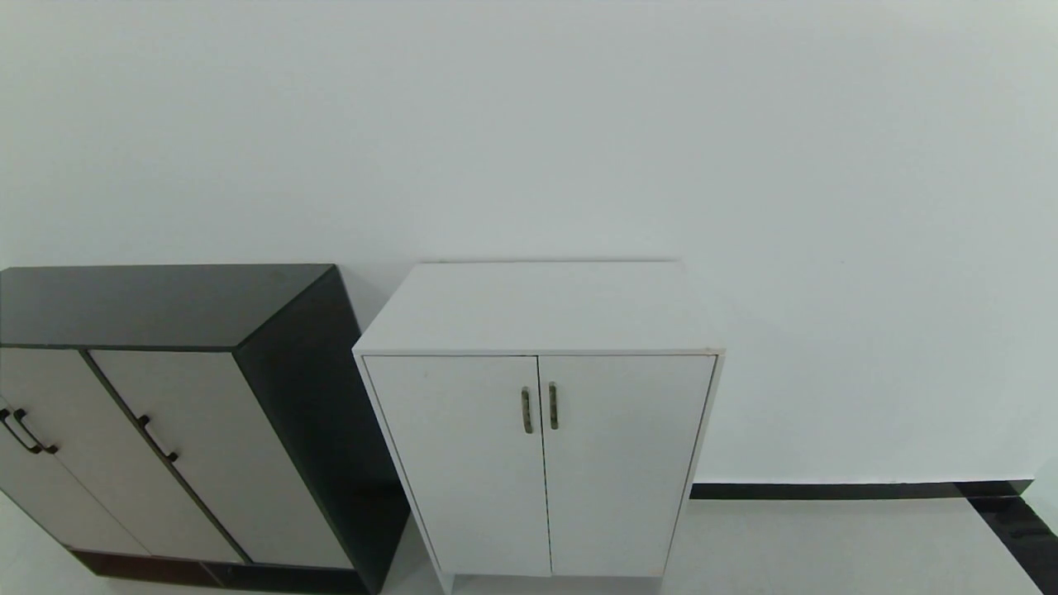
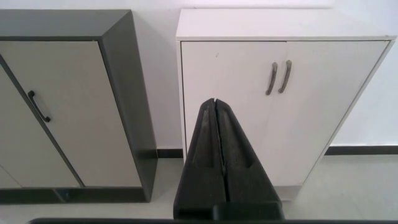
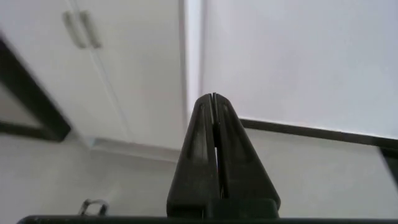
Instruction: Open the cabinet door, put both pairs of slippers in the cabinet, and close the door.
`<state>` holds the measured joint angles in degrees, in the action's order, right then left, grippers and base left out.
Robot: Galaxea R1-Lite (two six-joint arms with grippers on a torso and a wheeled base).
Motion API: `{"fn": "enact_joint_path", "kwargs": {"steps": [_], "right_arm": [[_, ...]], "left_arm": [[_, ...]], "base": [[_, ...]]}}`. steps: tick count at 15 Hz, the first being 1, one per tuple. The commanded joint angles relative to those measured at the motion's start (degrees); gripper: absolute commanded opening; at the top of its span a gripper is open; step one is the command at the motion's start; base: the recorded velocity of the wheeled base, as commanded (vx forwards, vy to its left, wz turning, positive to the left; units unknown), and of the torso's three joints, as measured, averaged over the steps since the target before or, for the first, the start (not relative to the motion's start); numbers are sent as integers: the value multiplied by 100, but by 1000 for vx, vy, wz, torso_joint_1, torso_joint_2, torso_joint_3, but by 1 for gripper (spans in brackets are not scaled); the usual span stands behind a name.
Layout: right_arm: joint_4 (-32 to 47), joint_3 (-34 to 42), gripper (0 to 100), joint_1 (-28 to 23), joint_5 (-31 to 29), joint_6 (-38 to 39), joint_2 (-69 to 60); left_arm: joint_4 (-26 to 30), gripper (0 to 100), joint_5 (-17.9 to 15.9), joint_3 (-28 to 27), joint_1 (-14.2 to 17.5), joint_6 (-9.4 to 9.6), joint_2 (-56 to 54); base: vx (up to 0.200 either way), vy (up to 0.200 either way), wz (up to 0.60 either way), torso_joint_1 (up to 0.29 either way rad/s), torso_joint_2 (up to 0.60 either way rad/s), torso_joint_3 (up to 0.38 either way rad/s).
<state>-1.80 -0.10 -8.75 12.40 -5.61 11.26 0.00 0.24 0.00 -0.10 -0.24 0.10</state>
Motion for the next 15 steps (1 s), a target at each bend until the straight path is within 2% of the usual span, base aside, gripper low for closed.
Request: {"fn": "enact_joint_path", "kwargs": {"steps": [1, 4, 7, 9, 10, 11, 15], "right_arm": [[-4, 1, 0, -12, -273, -11, -467], [128, 10, 0, -12, -730, 42, -555], [136, 10, 0, -4, -748, 77, -555], [145, 10, 0, 392, -748, 121, -573], [145, 10, 0, 902, -783, 262, -652], [163, 10, 0, 1121, -862, 315, -713], [172, 10, 0, 1086, -976, 482, -740]], "left_arm": [[0, 0, 2, 0, 1, -2, -1], [0, 0, 2, 0, 1, -2, -1], [0, 0, 2, 0, 1, -2, -1], [0, 0, 2, 0, 1, -2, -1], [0, 0, 2, 0, 1, -2, -1], [0, 0, 2, 0, 1, -2, -1], [0, 0, 2, 0, 1, -2, -1]], "base": [[0, 0, 0, 0, 0, 0], [0, 0, 0, 0, 0, 0], [0, 0, 0, 0, 0, 0], [0, 0, 0, 0, 0, 0], [0, 0, 0, 0, 0, 0], [0, 0, 0, 0, 0, 0], [0, 0, 0, 0, 0, 0]]}}
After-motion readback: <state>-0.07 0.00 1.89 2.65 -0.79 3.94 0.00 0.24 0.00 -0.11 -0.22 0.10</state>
